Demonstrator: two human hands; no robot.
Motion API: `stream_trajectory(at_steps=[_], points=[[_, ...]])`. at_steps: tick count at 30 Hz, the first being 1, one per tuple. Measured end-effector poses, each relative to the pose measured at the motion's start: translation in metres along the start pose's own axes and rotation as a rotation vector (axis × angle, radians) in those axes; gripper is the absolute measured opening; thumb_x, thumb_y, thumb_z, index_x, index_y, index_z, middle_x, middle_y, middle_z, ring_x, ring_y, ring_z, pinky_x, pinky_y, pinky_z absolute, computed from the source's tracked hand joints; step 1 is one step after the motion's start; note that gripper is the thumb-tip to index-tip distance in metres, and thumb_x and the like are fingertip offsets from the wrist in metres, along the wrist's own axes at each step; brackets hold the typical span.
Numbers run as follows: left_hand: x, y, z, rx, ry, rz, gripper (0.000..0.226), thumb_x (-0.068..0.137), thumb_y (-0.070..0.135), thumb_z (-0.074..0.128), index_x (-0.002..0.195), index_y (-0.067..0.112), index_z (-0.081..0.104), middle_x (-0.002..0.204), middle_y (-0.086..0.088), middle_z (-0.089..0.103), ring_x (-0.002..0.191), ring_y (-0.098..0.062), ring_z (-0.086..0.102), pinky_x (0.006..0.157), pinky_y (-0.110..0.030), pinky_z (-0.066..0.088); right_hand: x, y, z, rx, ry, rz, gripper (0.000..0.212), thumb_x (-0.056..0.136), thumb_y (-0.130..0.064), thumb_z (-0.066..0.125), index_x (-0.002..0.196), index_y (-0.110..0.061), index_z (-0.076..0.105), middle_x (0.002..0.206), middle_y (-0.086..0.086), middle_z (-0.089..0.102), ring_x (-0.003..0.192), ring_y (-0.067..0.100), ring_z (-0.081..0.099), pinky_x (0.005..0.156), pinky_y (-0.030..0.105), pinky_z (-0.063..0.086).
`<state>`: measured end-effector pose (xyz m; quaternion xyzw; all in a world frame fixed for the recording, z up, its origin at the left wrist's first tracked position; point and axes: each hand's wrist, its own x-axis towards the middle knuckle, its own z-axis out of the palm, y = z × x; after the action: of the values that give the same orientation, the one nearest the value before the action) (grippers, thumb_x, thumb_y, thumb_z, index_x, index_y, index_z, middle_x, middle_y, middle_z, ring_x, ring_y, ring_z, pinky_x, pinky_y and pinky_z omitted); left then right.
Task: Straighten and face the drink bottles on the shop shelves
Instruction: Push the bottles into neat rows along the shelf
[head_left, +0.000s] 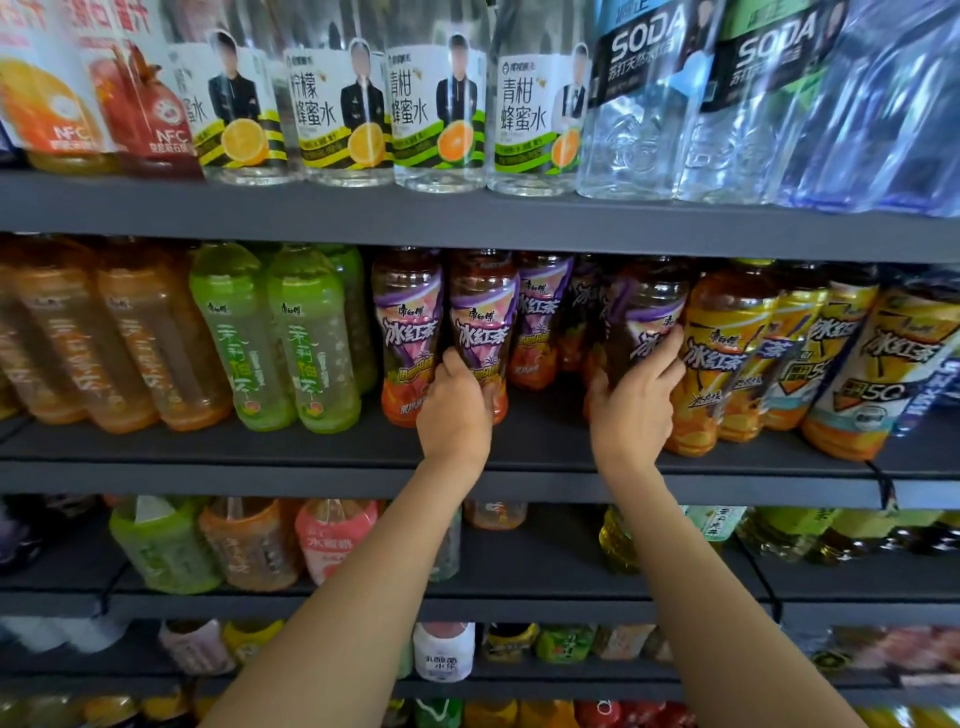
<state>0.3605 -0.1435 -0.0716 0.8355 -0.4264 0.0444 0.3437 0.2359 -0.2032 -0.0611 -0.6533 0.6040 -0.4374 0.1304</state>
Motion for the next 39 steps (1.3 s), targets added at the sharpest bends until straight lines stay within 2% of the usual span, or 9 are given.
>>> stream_trajectory(at_steps=[6,15,20,22,24,27,29,32,39], points=[[0.001,-0.002,-0.001,0.017,-0.004,0.008,0.058,0.095,0.031,0.051,0.139,0.003,0.026,0.129,-0.013,0.05,0.11,-0.029,0.057,0.08,-0.035,0.047,-0.004,0.01,0.012,0.073,-0.133,0.078,0.062,0.09,-0.031,0.058,0.137,-0.003,0.03,0.131,0.019,0.046,0.111,0.04,0.053,0.087,0.045,0.043],[0.0,-0.004,0.001,0.037,0.025,0.023,0.057,0.095,0.032,0.051,0.138,0.004,0.028,0.126,-0.013,0.052,0.11,-0.028,0.058,0.08,-0.035,0.048,-0.024,-0.021,0.028,-0.059,-0.299,0.015,0.064,0.083,-0.046,0.065,0.122,-0.003,0.038,0.13,0.016,0.037,0.106,0.041,0.054,0.079,0.043,0.046],[0.001,-0.007,0.0,0.038,0.034,0.022,0.057,0.095,0.034,0.05,0.139,0.005,0.028,0.124,-0.011,0.053,0.109,-0.026,0.058,0.076,-0.034,0.049,-0.023,-0.022,0.038,0.066,-0.353,0.011,0.065,0.083,-0.041,0.067,0.125,-0.002,0.036,0.128,0.016,0.044,0.111,0.038,0.053,0.085,0.042,0.045],[0.001,-0.008,0.001,0.039,0.045,0.021,0.057,0.095,0.035,0.049,0.139,0.006,0.029,0.125,-0.01,0.053,0.109,-0.025,0.057,0.076,-0.033,0.048,-0.026,-0.015,0.036,0.203,-0.397,-0.04,0.075,0.075,-0.054,0.066,0.125,-0.005,0.039,0.12,0.014,0.054,0.104,0.035,0.059,0.087,0.047,0.05],[0.0,-0.008,0.002,0.038,0.047,0.021,0.058,0.095,0.035,0.05,0.14,0.005,0.028,0.127,-0.011,0.052,0.111,-0.026,0.057,0.078,-0.034,0.048,-0.025,-0.004,0.031,0.344,-0.281,-0.058,0.076,0.077,-0.063,0.057,0.126,-0.006,0.046,0.115,0.012,0.059,0.099,0.03,0.062,0.085,0.045,0.051],[0.0,-0.007,0.002,0.052,0.053,0.027,0.059,0.095,0.036,0.049,0.141,0.005,0.027,0.127,-0.01,0.052,0.112,-0.025,0.056,0.078,-0.033,0.048,-0.009,0.007,0.019,0.325,-0.008,-0.059,0.043,0.097,-0.03,0.046,0.131,-0.002,0.046,0.128,0.014,0.051,0.108,0.031,0.055,0.084,0.033,0.041],[0.0,-0.006,0.001,0.062,0.051,0.024,0.059,0.095,0.037,0.048,0.141,0.005,0.026,0.128,-0.009,0.051,0.112,-0.024,0.056,0.077,-0.032,0.048,0.004,0.008,0.017,0.168,-0.025,0.003,0.054,0.099,-0.028,0.043,0.143,-0.003,0.028,0.144,0.015,0.036,0.113,0.038,0.051,0.085,0.04,0.04],[0.0,-0.004,-0.001,0.08,0.032,0.016,0.058,0.096,0.037,0.046,0.14,0.006,0.025,0.127,-0.009,0.051,0.111,-0.024,0.056,0.077,-0.031,0.046,0.023,0.003,0.026,0.05,-0.144,0.044,0.069,0.097,-0.03,0.047,0.148,-0.002,0.009,0.149,0.017,0.028,0.117,0.042,0.05,0.089,0.046,0.042],[0.001,-0.005,0.0,0.084,0.026,0.02,0.059,0.096,0.035,0.048,0.141,0.006,0.024,0.128,-0.01,0.049,0.111,-0.025,0.056,0.08,-0.032,0.047,0.047,0.007,0.038,0.055,-0.115,0.162,0.046,0.092,-0.013,0.055,0.131,0.001,0.035,0.129,0.023,0.049,0.119,0.04,0.047,0.095,0.047,0.04]])
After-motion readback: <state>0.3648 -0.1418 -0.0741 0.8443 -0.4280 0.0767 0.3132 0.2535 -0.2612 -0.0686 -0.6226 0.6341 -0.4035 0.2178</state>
